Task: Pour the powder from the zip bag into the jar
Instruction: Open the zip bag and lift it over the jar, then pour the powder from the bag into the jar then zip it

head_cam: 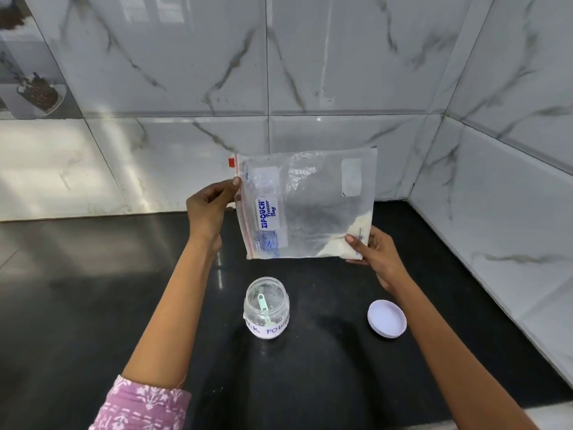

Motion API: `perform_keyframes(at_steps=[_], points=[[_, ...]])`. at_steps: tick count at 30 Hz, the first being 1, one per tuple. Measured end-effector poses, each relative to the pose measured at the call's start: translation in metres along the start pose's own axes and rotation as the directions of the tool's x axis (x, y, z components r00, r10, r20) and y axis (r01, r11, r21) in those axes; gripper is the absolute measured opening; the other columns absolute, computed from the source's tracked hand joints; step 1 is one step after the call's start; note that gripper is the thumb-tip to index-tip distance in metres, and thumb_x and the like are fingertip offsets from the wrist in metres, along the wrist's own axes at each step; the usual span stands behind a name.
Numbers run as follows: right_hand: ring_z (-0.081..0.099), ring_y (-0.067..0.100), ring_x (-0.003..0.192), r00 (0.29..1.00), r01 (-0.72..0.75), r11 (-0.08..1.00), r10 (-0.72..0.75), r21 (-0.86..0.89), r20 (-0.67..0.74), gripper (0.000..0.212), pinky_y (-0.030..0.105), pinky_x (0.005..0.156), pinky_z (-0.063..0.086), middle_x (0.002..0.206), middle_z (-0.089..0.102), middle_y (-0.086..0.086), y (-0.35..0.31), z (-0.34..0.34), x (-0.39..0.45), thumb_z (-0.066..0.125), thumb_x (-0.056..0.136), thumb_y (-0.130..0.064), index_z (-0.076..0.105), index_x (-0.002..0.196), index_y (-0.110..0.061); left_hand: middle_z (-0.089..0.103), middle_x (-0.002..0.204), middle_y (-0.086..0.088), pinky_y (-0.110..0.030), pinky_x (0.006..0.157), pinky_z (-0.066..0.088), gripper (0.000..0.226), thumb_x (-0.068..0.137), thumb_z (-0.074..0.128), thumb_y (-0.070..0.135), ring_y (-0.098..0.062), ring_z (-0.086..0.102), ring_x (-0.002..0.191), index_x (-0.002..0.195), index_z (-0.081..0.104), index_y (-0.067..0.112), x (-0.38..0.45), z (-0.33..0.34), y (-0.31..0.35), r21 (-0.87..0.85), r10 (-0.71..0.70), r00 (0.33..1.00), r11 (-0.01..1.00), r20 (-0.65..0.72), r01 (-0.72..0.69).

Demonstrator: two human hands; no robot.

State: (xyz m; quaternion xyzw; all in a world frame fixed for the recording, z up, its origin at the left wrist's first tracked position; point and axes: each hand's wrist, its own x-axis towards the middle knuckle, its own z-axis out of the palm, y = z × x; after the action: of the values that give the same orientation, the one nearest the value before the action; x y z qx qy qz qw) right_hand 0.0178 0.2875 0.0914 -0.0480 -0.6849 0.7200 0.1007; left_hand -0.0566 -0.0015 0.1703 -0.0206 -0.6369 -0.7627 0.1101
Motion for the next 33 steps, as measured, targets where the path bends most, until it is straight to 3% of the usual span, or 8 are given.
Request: perform_keyframes(at_steps=[4, 7, 15, 24, 30, 33], points=[[0.071, 0.019, 0.092, 0.999, 0.026, 0.997, -0.023, 0.068, -0.037, 0.034, 0.028, 0.063, 0.059, 0.099, 0.074, -0.003, -0.005, 0.0, -0.022, 0.073, 0.07, -0.028, 0.065, 0.103, -0.023, 0.076, 0.075, 0.007, -0.015, 0.059, 0.053, 0.007, 0.077, 0.075, 0.019, -0.006, 0.071, 0.07, 0.084, 0.074, 0.02, -0.013, -0.014, -0.005, 0.029, -0.024, 0.974, 0.999, 0.225, 0.018], [0.071, 0.019, 0.092, 0.998, 0.044, 0.993, -0.039, 0.106, -0.049, 0.032, 0.027, 0.062, 0.059, 0.099, 0.074, -0.004, -0.006, -0.002, -0.038, 0.073, 0.07, -0.029, 0.066, 0.101, -0.025, 0.075, 0.069, 0.008, -0.013, 0.057, 0.052, 0.012, 0.077, 0.073, 0.012, -0.001, 0.068, 0.064, 0.089, 0.073, 0.014, -0.028, -0.021, -0.021, 0.093, -0.088, 0.953, 0.994, 0.291, 0.063], [0.071, 0.018, 0.088, 0.997, 0.082, 0.997, -0.082, 0.014, -0.002, 0.026, 0.028, 0.061, 0.059, 0.099, 0.073, 0.001, -0.025, -0.017, -0.054, 0.068, 0.081, -0.016, 0.063, 0.107, -0.017, 0.077, 0.075, 0.003, -0.014, 0.065, 0.054, 0.01, 0.079, 0.072, 0.007, -0.007, 0.07, 0.07, 0.085, 0.076, 0.014, -0.064, -0.031, -0.03, 0.079, -0.016, 0.966, 0.997, 0.257, -0.005], [0.072, 0.019, 0.081, 0.982, 0.077, 0.978, -0.041, -0.194, 0.184, 0.036, 0.029, 0.058, 0.06, 0.098, 0.072, 0.004, -0.053, -0.034, -0.043, 0.071, 0.08, -0.021, 0.06, 0.112, -0.009, 0.076, 0.071, 0.004, -0.011, 0.064, 0.052, 0.007, 0.08, 0.071, 0.005, -0.003, 0.069, 0.068, 0.086, 0.074, 0.007, -0.105, -0.036, -0.046, 0.095, -0.058, 0.992, 0.994, 0.116, 0.047], [0.072, 0.016, 0.084, 0.977, 0.11, 0.978, -0.073, -0.177, 0.202, 0.03, 0.034, 0.062, 0.061, 0.098, 0.073, 0.002, -0.058, -0.031, -0.039, 0.072, 0.08, -0.02, 0.062, 0.107, -0.013, 0.076, 0.07, 0.005, -0.012, 0.066, 0.052, 0.009, 0.079, 0.072, 0.008, -0.004, 0.069, 0.068, 0.078, 0.075, 0.015, -0.122, -0.032, -0.054, 0.081, -0.046, 0.999, 0.996, 0.01, 0.045], [0.072, 0.015, 0.081, 0.981, 0.083, 0.986, -0.056, -0.146, 0.185, 0.021, 0.03, 0.059, 0.06, 0.093, 0.075, -0.002, -0.057, -0.029, -0.039, 0.069, 0.082, -0.026, 0.065, 0.102, -0.02, 0.075, 0.067, 0.007, -0.01, 0.064, 0.051, 0.009, 0.08, 0.072, 0.008, -0.001, 0.068, 0.065, 0.077, 0.075, 0.015, -0.126, -0.03, -0.056, 0.091, -0.047, 0.999, 0.995, -0.017, 0.049]])
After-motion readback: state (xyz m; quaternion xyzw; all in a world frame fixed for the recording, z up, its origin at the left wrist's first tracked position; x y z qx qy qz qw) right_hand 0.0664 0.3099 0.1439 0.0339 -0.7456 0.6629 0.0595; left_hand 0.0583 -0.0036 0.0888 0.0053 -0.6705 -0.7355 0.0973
